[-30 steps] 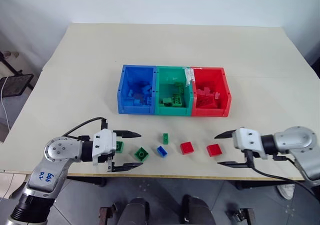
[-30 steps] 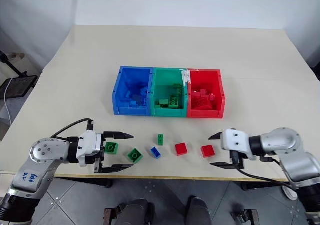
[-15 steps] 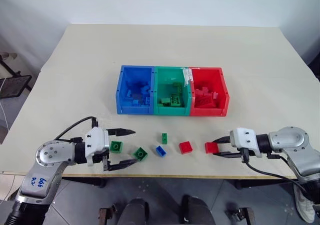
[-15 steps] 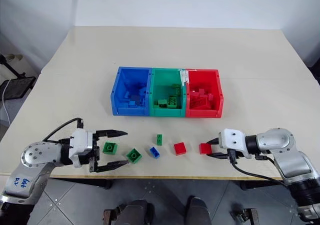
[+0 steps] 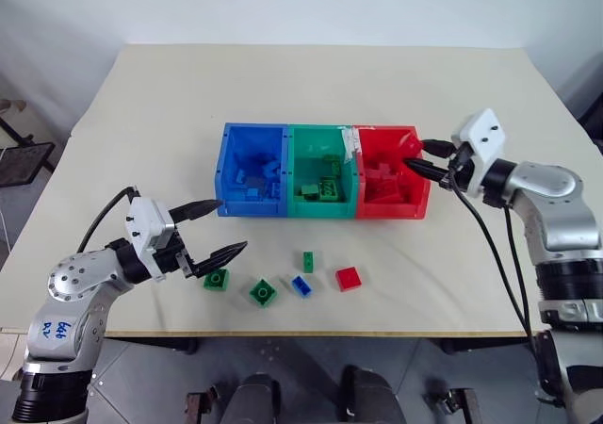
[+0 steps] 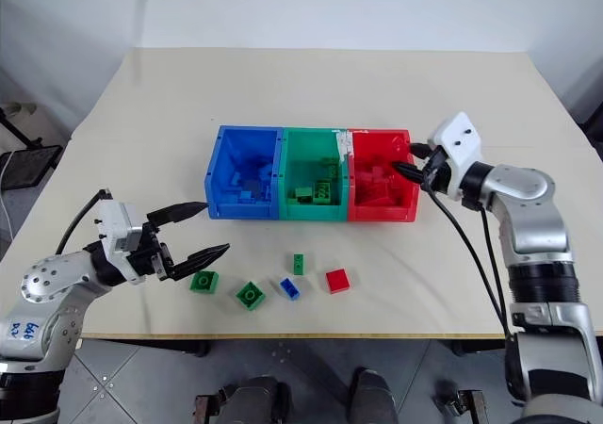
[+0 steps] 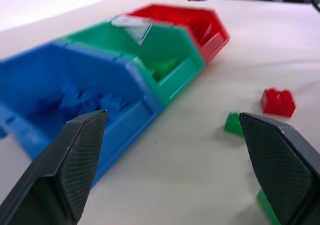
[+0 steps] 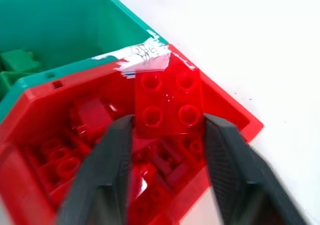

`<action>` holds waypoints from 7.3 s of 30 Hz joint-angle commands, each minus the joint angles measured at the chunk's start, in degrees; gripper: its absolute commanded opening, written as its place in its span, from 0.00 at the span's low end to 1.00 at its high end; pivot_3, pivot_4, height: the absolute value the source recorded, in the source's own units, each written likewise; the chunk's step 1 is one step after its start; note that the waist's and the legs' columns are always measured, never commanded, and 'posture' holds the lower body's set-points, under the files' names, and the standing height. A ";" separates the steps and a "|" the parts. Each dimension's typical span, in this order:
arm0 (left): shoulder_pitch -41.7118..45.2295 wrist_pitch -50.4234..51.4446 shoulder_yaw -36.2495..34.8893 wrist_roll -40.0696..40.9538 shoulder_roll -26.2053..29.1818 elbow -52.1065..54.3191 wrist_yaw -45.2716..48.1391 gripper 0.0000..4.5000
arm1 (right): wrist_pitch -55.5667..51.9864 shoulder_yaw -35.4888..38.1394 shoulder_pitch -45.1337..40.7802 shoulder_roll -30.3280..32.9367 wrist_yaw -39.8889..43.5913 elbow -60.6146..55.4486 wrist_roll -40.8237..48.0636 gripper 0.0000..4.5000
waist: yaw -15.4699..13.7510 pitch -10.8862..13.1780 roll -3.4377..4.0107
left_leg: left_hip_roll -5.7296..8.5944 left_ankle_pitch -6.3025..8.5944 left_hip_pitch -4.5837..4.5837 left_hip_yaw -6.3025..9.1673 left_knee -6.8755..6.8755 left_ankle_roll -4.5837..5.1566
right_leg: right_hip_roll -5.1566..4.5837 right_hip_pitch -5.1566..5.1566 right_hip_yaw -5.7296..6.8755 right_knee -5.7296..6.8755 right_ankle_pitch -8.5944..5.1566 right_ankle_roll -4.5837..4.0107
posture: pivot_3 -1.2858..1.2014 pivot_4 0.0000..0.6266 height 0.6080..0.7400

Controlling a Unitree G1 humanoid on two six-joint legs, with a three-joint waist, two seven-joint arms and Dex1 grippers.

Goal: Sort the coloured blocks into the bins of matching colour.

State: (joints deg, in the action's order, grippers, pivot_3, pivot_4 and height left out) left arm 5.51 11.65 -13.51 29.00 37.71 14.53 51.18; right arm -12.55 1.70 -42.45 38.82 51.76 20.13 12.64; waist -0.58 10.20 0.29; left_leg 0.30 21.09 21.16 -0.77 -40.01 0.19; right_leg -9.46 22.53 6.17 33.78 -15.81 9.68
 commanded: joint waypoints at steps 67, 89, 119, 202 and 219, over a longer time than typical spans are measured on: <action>-0.90 -4.63 1.94 -4.43 -3.23 6.37 -5.69 1.00 | -1.16 5.44 -0.43 -0.14 1.20 -5.37 2.42 0.33 | 0.91 0.04 0.06 | -0.05 0.05 -0.08 -0.06 -0.05 -0.02 | -0.01 -0.02 0.07 0.06 0.00 0.00 | 0.52 0.24 1.00; -2.31 -2.23 -1.05 -1.81 0.91 4.80 -2.03 1.00 | 4.57 3.93 3.45 1.54 18.57 -6.00 8.27 0.99 | 0.55 0.04 0.07 | -0.06 0.04 0.03 0.04 0.01 -0.03 | -0.01 0.03 0.17 0.00 0.00 0.00 | 0.52 0.24 1.00; -7.53 -2.26 -2.75 -1.16 8.70 5.83 8.49 1.00 | -2.19 -1.69 24.78 8.15 24.35 -32.36 13.29 0.99 | 0.19 0.06 0.11 | -0.09 0.05 -0.09 -0.04 -0.08 -0.03 | -0.01 -0.05 0.10 0.04 0.00 -0.01 | 0.52 0.24 1.00; -3.66 -9.22 -6.21 -3.62 9.91 -11.07 10.77 1.00 | 3.87 0.95 15.57 -1.33 27.28 -21.67 16.75 0.99 | 1.95 0.08 0.14 | -0.08 0.08 -0.06 0.04 0.09 -0.09 | 0.00 0.06 0.32 0.08 -0.02 -0.05 | 0.52 0.24 1.00; 7.97 8.67 13.82 -3.84 11.16 10.18 10.99 1.00 | 2.69 10.05 36.57 8.26 24.43 -34.06 18.99 0.99 | -0.73 0.10 0.14 | -0.12 0.21 -0.06 -0.15 -0.16 0.01 | -0.03 0.00 0.24 0.08 -0.01 -0.05 | 0.52 0.24 1.00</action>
State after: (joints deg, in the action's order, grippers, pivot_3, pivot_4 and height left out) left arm 11.26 16.48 -2.83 26.28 49.21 21.24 64.19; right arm -9.07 9.55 -6.59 45.86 76.94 -11.36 30.22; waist -1.31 10.30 0.43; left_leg 0.19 21.30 21.09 -0.94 -40.20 0.20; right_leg -9.49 22.52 6.39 33.86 -15.82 9.63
